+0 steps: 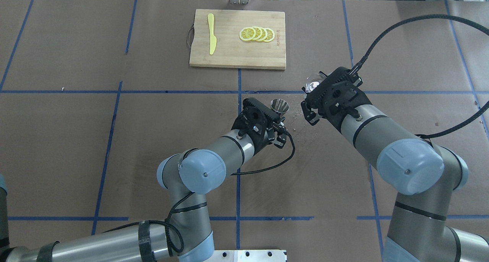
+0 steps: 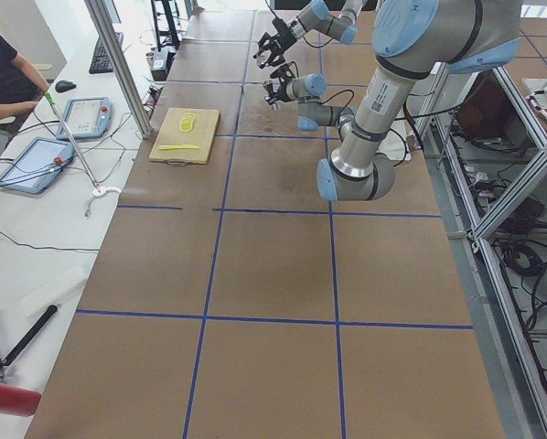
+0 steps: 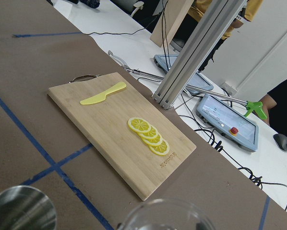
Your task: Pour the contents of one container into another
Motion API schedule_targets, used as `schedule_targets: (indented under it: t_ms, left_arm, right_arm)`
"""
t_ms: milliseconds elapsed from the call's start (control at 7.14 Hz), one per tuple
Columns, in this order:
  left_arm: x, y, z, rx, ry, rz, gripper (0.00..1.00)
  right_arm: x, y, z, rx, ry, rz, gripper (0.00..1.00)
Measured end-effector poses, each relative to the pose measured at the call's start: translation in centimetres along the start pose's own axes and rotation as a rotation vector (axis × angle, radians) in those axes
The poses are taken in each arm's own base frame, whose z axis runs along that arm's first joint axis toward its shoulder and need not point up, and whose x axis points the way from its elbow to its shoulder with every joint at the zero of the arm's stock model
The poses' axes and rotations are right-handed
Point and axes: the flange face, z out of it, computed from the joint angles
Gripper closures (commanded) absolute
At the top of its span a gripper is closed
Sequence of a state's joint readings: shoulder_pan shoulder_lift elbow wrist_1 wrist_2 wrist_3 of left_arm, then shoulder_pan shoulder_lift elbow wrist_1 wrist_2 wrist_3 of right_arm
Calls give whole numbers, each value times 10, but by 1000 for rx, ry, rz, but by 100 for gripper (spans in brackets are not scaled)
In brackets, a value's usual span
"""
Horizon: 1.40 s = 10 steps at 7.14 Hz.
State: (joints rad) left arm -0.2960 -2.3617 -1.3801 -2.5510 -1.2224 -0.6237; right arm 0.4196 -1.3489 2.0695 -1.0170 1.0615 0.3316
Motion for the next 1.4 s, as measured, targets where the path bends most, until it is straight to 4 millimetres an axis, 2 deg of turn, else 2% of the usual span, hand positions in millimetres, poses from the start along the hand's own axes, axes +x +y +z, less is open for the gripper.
schedule_targets:
  t_ms: [280,700,1400]
  left_arm:
    - [4,-4,3,3,2,-2,100]
    - [8,-7,4,6,9,-3,100]
    - [10,-10,4,7,14,-4,100]
  right_arm:
    - [-3,-3,0,1,-4,-19,100]
    - [-14,-23,2,-23,7,-67,100]
    - [-19,-25,2,-25,30,-171,100]
